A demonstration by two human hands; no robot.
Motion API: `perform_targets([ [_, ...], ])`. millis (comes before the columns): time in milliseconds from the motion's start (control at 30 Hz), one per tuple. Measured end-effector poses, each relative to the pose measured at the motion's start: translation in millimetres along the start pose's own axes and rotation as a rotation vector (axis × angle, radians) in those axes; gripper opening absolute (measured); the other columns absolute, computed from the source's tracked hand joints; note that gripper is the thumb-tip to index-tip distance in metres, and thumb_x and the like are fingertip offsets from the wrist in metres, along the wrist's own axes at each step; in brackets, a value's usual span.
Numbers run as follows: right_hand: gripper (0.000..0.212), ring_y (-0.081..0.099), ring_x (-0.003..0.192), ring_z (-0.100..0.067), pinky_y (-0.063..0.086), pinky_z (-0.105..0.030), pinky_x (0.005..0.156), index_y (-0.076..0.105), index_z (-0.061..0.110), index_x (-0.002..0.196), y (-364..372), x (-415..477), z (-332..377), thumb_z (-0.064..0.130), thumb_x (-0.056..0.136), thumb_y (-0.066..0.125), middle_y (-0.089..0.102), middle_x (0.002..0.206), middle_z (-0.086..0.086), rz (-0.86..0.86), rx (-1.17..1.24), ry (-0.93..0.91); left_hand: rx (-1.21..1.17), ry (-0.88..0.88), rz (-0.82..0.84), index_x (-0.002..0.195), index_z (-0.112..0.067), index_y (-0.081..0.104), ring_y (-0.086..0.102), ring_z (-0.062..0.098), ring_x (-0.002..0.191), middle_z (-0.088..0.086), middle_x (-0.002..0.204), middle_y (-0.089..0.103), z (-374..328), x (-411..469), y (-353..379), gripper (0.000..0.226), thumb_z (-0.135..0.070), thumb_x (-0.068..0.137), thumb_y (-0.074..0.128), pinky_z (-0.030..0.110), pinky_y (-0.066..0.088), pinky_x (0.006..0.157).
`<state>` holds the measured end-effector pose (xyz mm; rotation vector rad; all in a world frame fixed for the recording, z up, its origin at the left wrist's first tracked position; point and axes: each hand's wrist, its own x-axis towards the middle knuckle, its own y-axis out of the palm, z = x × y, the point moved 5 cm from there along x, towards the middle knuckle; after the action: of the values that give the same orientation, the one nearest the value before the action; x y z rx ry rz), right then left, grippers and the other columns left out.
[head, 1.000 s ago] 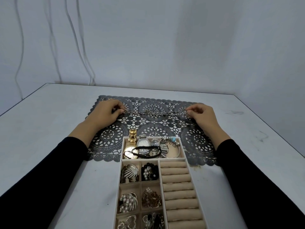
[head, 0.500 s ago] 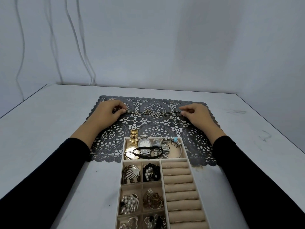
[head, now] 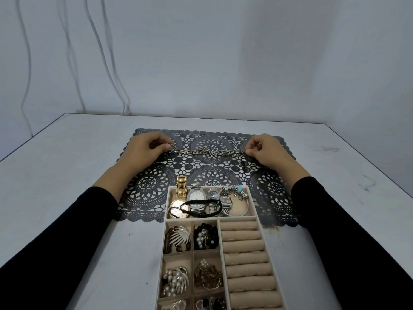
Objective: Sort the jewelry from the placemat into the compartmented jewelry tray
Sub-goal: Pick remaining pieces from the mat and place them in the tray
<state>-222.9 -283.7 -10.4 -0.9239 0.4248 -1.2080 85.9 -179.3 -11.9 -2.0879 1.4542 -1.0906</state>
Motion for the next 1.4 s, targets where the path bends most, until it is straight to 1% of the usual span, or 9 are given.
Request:
perform_targets([
  [200,0.005,0.057,0.084,-0.019,0.045,-0.031,0.077,0.064,0.011,0.083,-0.9,-10.2,0.5,0.007,0.086,0.065,0.065,0.088,-0.004,-0.087,-0.008,-0.124,-0.021,-0.014,-0.015,0.096,-0.028,0.072,0.064,0.005,0.091,-0.01,0.094,0.071,2.0,-0.3,-1.8,0.009,-0.024,0.088,0.071,0.015,0.044,0.08],
  [400,0.004,0.055,0.078,-0.012,0.039,-0.013,0.066,0.066,0.011,0.085,-6.2,-16.8,-7.3,0.008,0.088,0.064,0.065,0.082,0.001,-0.16,0.112,-0.082,-0.028,-0.021,-0.017,0.094,-0.027,0.072,0.065,0.008,0.09,-0.01,0.092,0.071,0.9,-3.6,-2.6,0.008,-0.025,0.086,0.073,0.022,0.049,0.082],
  [567,0.005,0.056,0.06,-0.001,0.042,-0.009,0.06,0.067,0.012,0.084,-13.9,-23.8,-6.1,0.01,0.088,0.065,0.062,0.072,0.006,-0.229,0.247,-0.033,-0.081,-0.011,-0.044,0.095,-0.023,0.072,0.065,0.004,0.085,-0.008,0.088,0.072,-5.9,-9.4,-7.0,0.008,-0.023,0.088,0.071,0.008,0.045,0.074],
  [633,0.008,0.061,0.058,0.001,0.05,-0.015,0.063,0.068,0.014,0.083,-16.5,-27.5,-6.9,0.008,0.088,0.065,0.065,0.072,0.005,-0.238,0.326,-0.003,-0.107,-0.004,-0.056,0.095,-0.022,0.072,0.065,0.001,0.08,-0.006,0.086,0.072,-8.9,-13.4,-9.1,0.007,-0.021,0.088,0.071,0.003,0.044,0.071],
  [733,0.01,0.069,0.071,-0.011,0.058,-0.027,0.071,0.069,0.015,0.084,-21.1,-34.9,-5.8,0.006,0.087,0.066,0.069,0.08,-0.002,-0.245,0.459,0.051,-0.135,0.012,-0.071,0.095,-0.021,0.072,0.064,-0.003,0.078,-0.004,0.089,0.072,-12.8,-19.1,-13.6,0.008,-0.021,0.088,0.072,0.004,0.046,0.07],
  [867,0.009,0.064,0.07,-0.009,0.056,-0.02,0.07,0.067,0.01,0.089,-30.4,-49.1,5.0,0.003,0.088,0.063,0.067,0.085,-0.006,-0.263,0.538,0.059,-0.16,0.032,-0.101,0.093,-0.027,0.071,0.066,0.007,0.084,-0.005,0.09,0.072,-19.2,-27.2,-21.6,0.008,-0.021,0.088,0.071,0.026,0.054,0.083],
  [1067,0.008,0.06,0.064,-0.01,0.055,-0.018,0.066,0.067,0.007,0.088,-42.3,-66.0,17.8,0.0,0.088,0.062,0.065,0.077,-0.008,-0.29,0.591,0.022,-0.25,0.008,-0.124,0.094,-0.024,0.073,0.068,0.018,0.087,-0.002,0.088,0.072,-33.3,-44.3,-34.5,0.006,-0.024,0.088,0.071,0.045,0.057,0.083],
  [1267,0.005,0.06,0.061,-0.007,0.055,-0.02,0.069,0.066,0.005,0.088,-56.6,-83.0,32.3,0.001,0.089,0.063,0.065,0.074,-0.004,-0.342,0.697,-0.029,-0.292,0.04,-0.151,0.093,-0.023,0.073,0.067,0.023,0.086,0.001,0.086,0.071,-55.0,-58.0,-49.4,0.005,-0.021,0.088,0.071,0.047,0.061,0.069],
  [1400,0.008,0.063,0.071,-0.019,0.055,-0.032,0.08,0.067,0.009,0.085,-64.9,-96.2,44.5,0.002,0.088,0.064,0.066,0.077,-0.003,-0.341,0.771,-0.045,-0.311,0.06,-0.164,0.093,-0.021,0.073,0.067,0.024,0.088,0.003,0.089,0.071,-70.8,-69.4,-54.7,0.005,-0.021,0.089,0.071,0.039,0.06,0.073],
])
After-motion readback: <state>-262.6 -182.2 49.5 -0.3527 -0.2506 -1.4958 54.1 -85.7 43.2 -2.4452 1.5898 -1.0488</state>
